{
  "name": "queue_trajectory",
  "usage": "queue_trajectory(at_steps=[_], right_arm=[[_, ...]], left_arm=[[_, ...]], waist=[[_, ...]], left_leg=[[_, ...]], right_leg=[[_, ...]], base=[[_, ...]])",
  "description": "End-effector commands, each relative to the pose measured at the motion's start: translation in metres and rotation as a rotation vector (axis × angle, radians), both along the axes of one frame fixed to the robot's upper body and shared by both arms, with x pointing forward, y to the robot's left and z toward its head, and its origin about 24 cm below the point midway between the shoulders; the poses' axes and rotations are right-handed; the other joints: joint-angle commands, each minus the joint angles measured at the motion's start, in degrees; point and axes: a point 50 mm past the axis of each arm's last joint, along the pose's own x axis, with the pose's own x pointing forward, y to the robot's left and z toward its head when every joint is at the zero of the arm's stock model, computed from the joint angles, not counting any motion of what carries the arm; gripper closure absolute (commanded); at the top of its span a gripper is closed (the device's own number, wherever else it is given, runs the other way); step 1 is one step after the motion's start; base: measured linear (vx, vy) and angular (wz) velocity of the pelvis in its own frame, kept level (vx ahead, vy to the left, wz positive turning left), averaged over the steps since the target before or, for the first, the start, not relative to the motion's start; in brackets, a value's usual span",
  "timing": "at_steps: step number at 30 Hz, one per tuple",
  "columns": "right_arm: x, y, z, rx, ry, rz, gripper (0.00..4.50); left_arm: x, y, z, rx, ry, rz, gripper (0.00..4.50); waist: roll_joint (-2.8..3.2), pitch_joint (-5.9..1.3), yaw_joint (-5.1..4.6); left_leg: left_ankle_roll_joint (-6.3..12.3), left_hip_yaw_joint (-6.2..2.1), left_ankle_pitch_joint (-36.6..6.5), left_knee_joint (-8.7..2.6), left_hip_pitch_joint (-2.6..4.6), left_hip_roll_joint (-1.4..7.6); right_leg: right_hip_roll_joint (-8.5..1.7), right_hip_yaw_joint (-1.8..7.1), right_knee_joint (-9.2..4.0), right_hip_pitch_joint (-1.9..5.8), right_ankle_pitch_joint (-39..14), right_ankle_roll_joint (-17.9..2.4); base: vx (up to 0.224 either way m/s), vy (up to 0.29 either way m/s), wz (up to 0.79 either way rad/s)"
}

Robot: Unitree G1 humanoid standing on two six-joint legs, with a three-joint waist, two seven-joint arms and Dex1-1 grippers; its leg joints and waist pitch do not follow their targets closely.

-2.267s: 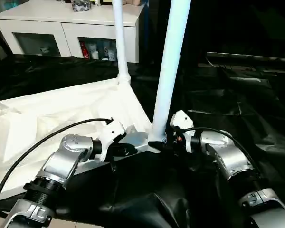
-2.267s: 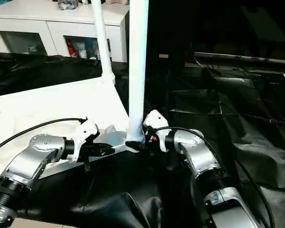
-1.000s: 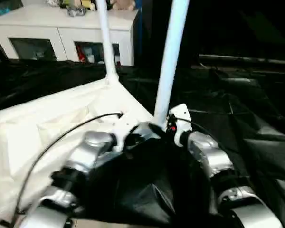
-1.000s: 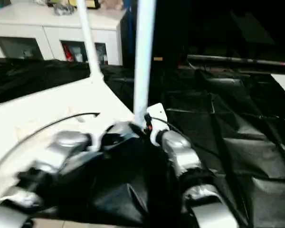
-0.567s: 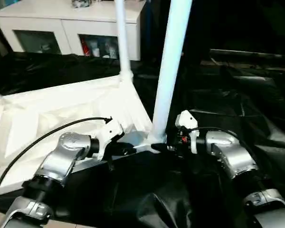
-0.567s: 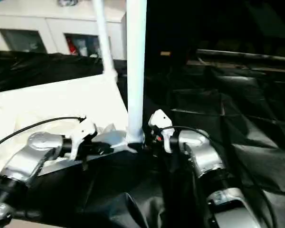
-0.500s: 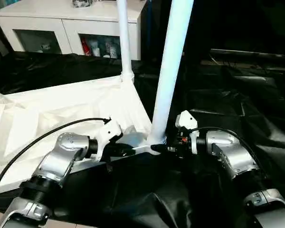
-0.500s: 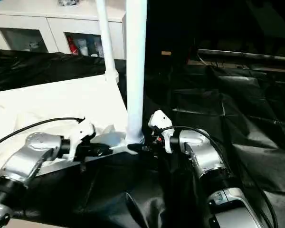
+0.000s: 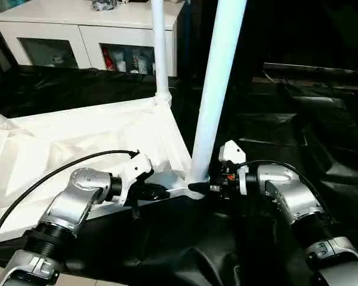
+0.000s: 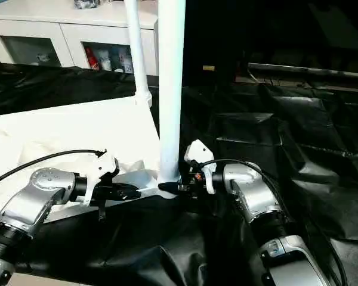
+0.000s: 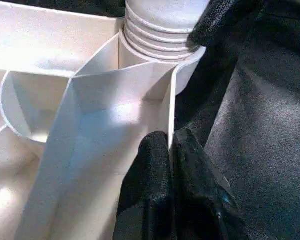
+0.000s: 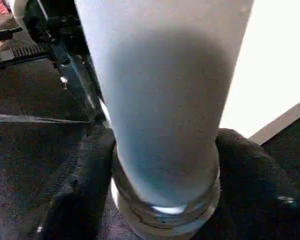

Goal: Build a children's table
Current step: Rotate leg to tighten

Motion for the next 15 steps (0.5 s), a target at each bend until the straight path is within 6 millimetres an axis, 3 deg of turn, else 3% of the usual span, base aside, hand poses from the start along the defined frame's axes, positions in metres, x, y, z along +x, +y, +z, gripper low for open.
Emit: queue_trajectory(at_steps=[1, 4, 6, 8, 10, 12, 13, 15], right_arm=[[0.000, 0.006, 0.001, 0.039, 0.011, 0.000, 1.60], [0.002, 0.007, -0.002, 0.072, 0.021, -0.065, 1.74], [0.004, 0.013, -0.017, 0.058, 0.028, -0.252, 1.78], [0.006, 0.018, -0.027, 0.033, 0.034, -0.375, 1.79], [0.008, 0.022, -0.031, 0.023, 0.045, -0.456, 1.79], [0.015, 0.036, -0.038, -0.010, 0.074, -0.625, 1.79], [0.015, 0.037, -0.038, -0.011, 0.074, -0.626, 1.79], [0.016, 0.052, -0.038, -0.031, 0.056, -0.624, 1.79]], left_arm=[[-0.005, -0.005, -0.007, -0.055, 0.040, -0.005, 4.50], [-0.002, -0.006, -0.008, -0.053, 0.021, 0.033, 4.50], [0.008, -0.008, -0.014, -0.003, -0.010, 0.145, 4.50], [0.016, -0.014, -0.017, 0.016, -0.027, 0.225, 4.50], [0.020, -0.021, -0.018, 0.021, -0.030, 0.265, 4.50], [0.032, -0.044, -0.022, 0.033, -0.045, 0.374, 4.50], [0.032, -0.044, -0.022, 0.033, -0.045, 0.375, 4.50], [0.039, -0.062, -0.021, 0.024, -0.063, 0.426, 4.50]], waist=[[-1.02, -3.43, 0.10], [-0.99, -3.42, 0.08], [-1.02, -3.12, -0.18], [-0.91, -2.80, -0.49], [-0.71, -2.83, -0.52], [-0.50, -2.40, -1.07], [-0.74, -2.31, -1.37], [-0.53, -2.32, -1.41]], left_leg=[[4.97, -0.42, -7.0, -2.98, 0.23, 2.69], [4.73, -0.48, -7.1, -3.00, 0.22, 2.69], [3.69, -0.51, -8.7, -3.22, 0.28, 2.63], [1.17, -0.80, -12.5, -3.85, 0.62, 2.57], [0.29, -0.90, -13.5, -3.95, 0.89, 2.71], [-0.53, -0.90, -16.7, -4.26, 1.16, 2.46], [-1.26, -1.07, -18.6, -4.34, 1.48, 2.23], [-1.09, -1.22, -20.3, -4.24, 1.89, 2.18]], right_leg=[[-3.69, 2.63, -3.54, 3.25, -6.6, -12.9], [-3.71, 2.61, -3.56, 3.26, -7.1, -12.9], [-3.79, 2.76, -4.04, 2.99, -10.2, -12.1], [-4.07, 2.66, -4.97, 3.01, -18.8, -9.7], [-4.12, 2.80, -5.09, 2.83, -20.5, -8.9], [-3.94, 2.92, -5.63, 2.50, -23.5, -8.1], [-3.88, 2.75, -5.90, 2.45, -26.6, -7.2], [-4.19, 2.67, -6.52, 2.19, -29.8, -6.1]], base=[[0.000, 0.000, 0.00], [0.000, 0.000, 0.00], [0.000, 0.000, 0.00], [0.000, 0.000, 0.00], [0.000, 0.000, 0.00], [0.000, 0.000, 0.00], [0.000, 0.000, 0.00], [0.000, 0.000, 0.00]])
